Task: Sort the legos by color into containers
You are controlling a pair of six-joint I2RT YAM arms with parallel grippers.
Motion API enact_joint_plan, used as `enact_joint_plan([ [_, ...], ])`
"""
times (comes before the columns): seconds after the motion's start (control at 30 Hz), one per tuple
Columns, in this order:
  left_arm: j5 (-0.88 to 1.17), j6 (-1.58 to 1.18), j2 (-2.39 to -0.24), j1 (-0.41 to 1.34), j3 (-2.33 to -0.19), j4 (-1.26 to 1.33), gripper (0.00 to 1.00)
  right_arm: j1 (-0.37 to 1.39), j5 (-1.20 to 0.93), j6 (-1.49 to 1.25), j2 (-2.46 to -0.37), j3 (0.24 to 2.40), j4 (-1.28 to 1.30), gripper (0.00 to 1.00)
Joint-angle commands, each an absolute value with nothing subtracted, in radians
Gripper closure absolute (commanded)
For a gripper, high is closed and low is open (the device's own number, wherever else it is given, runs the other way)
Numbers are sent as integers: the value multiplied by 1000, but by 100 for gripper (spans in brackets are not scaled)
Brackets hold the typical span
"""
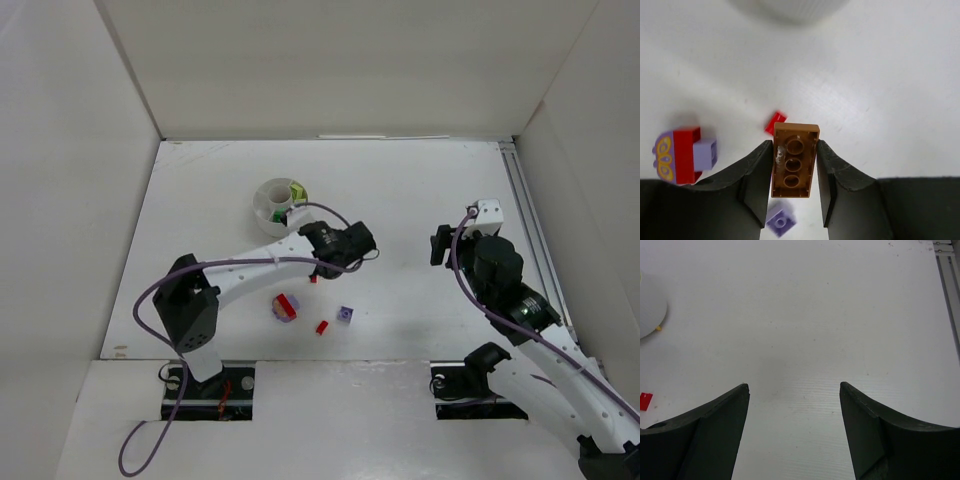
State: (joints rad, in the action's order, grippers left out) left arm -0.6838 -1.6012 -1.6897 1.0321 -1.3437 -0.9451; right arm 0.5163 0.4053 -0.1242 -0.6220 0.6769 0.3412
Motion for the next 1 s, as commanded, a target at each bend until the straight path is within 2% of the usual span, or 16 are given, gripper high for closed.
enact_joint_plan([
  [0.0,-943,-1552,-1640,973,-1491,-1132,74,511,430,-123,-614,684,331,22],
  [0.1,-1055,-1520,-1612,902,-1545,-1112,73,511,449,-123,-614,684,341,22],
  [0.2,-1164,-1349,-1569,824,-1555,-1018,72,511,449,-123,-614,684,341,22],
  [0.4,-1227,-839,-1494,694,-1433,-487,69,511,469,-123,-636,684,341,22],
  [0.57,-1216,-542,-1483,644,-1335,-73,68,502,488,-123,-646,684,341,21],
  [0.67,-1216,-505,-1546,618,-1360,-37,67,502,488,-123,-655,684,331,21],
  [0.8,-1177,-566,-1643,597,-1477,-124,67,502,488,-123,-673,684,331,21],
  [0.97,-1123,-618,-1707,597,-1499,-133,68,492,488,-123,-683,684,331,21],
])
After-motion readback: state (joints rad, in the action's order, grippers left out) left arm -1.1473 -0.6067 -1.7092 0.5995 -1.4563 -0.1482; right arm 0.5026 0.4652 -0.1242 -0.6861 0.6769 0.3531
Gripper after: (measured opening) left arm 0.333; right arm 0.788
